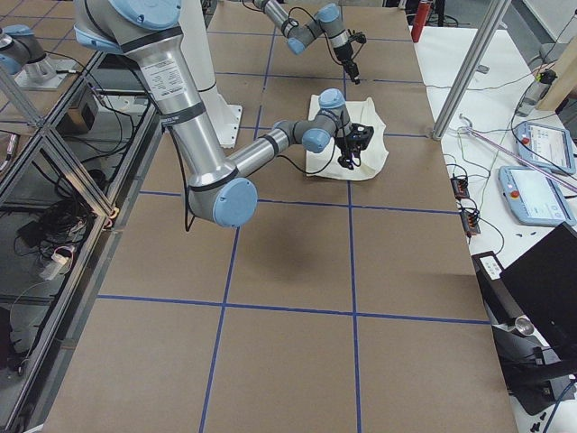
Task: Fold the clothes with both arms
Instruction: 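Release the folded hem near the collar and draw both grippers back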
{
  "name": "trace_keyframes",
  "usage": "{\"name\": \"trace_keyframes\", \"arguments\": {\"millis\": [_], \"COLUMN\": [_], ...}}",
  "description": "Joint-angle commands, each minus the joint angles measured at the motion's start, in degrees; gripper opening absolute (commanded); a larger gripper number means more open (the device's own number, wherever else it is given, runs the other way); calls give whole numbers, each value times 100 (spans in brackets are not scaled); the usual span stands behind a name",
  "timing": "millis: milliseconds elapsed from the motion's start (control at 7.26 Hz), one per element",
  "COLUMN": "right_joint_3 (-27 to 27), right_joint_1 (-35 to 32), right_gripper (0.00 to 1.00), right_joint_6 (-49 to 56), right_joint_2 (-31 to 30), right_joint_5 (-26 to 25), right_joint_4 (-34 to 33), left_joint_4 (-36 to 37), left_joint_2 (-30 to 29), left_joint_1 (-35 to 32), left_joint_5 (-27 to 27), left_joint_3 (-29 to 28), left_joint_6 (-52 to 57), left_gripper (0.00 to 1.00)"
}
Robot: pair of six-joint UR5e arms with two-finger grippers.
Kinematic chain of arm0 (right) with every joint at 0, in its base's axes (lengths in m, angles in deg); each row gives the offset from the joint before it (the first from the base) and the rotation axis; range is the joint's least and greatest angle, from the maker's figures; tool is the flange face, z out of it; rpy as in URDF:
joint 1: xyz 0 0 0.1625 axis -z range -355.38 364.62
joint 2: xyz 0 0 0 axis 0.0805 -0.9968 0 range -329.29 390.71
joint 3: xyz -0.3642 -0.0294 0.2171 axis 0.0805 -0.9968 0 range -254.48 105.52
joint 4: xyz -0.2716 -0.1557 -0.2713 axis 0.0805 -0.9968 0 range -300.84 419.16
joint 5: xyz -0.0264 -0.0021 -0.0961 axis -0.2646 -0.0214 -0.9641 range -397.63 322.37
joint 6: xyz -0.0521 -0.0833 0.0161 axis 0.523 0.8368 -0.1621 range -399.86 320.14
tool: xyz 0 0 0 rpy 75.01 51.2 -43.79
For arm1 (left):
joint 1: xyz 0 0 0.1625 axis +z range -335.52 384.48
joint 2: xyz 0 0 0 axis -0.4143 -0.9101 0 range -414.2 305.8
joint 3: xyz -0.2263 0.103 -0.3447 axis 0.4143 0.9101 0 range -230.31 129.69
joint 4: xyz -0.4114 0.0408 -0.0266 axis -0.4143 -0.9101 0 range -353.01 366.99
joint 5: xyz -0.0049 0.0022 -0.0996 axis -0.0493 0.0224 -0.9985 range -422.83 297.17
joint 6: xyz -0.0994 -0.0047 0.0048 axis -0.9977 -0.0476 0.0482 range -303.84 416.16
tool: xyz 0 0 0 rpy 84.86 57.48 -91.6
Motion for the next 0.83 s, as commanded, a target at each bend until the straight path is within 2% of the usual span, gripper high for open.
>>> {"name": "trace_keyframes", "arguments": {"millis": [0,138,551,688], "right_joint_3": [962,1297,1292,1301], "right_joint_1": [541,753,1245,1291], "right_gripper": [67,70,74,74], "right_joint_6": [-873,-1225,-1938,-1957], "right_joint_2": [-835,-1197,-1403,-1360], "right_joint_5": [5,-4,-92,-301], "right_joint_4": [29,55,64,55], "left_joint_4": [8,8,8,8], "left_joint_2": [165,165,182,200], "left_joint_1": [-4,13,40,40], "left_joint_5": [-97,-97,-89,-89], "left_joint_3": [265,257,230,221], "left_joint_6": [-5,4,30,48], "left_gripper": [55,55,55,55]}}
